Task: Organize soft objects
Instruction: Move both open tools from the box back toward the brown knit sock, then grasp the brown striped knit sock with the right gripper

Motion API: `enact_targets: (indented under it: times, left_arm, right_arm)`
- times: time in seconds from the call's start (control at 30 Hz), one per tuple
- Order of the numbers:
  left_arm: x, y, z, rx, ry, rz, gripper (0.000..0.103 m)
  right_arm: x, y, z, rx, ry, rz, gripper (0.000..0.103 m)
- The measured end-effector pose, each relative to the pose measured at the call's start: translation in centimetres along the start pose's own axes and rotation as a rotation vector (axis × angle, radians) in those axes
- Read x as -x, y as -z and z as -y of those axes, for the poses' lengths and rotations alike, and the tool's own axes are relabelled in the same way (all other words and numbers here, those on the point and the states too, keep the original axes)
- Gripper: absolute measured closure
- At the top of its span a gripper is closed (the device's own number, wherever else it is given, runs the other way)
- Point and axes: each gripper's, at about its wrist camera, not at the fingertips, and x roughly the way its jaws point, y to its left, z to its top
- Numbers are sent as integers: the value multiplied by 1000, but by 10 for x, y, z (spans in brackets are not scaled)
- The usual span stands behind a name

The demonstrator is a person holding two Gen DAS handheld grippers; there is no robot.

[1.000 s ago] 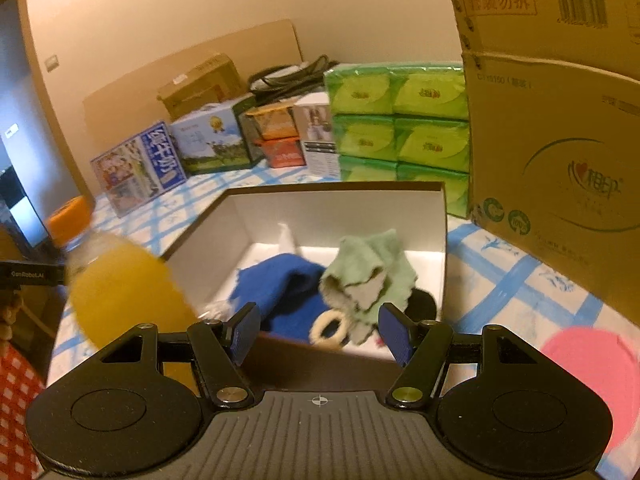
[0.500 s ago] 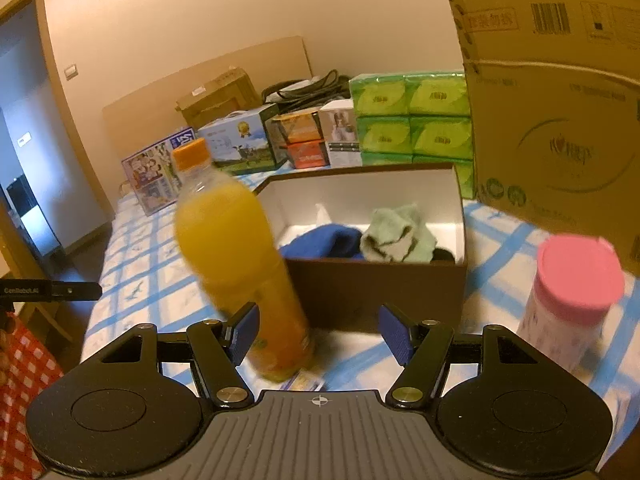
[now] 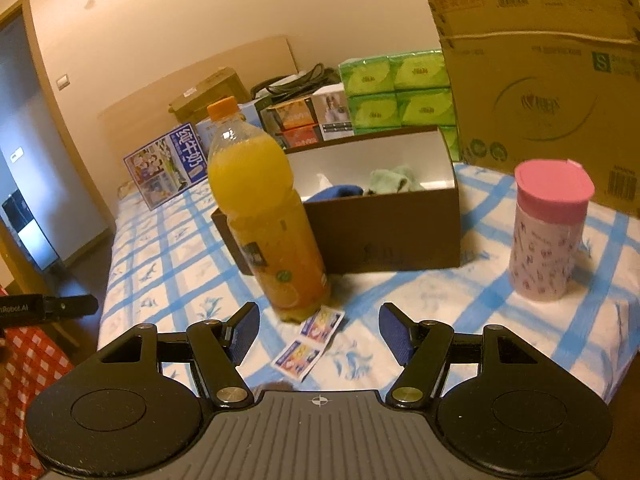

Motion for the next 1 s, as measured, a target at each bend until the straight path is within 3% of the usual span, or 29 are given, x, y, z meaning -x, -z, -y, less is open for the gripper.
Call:
enact_targets:
  times: [0.3, 1.0]
  left_arm:
    - [16, 32, 10, -12, -22, -13, 61]
    - [-18, 96, 25, -42, -24, -197, 61]
  right_arm:
    - [9, 33, -12, -11, 1, -42, 37]
    - [-18, 91, -35, 3, -4, -194, 37]
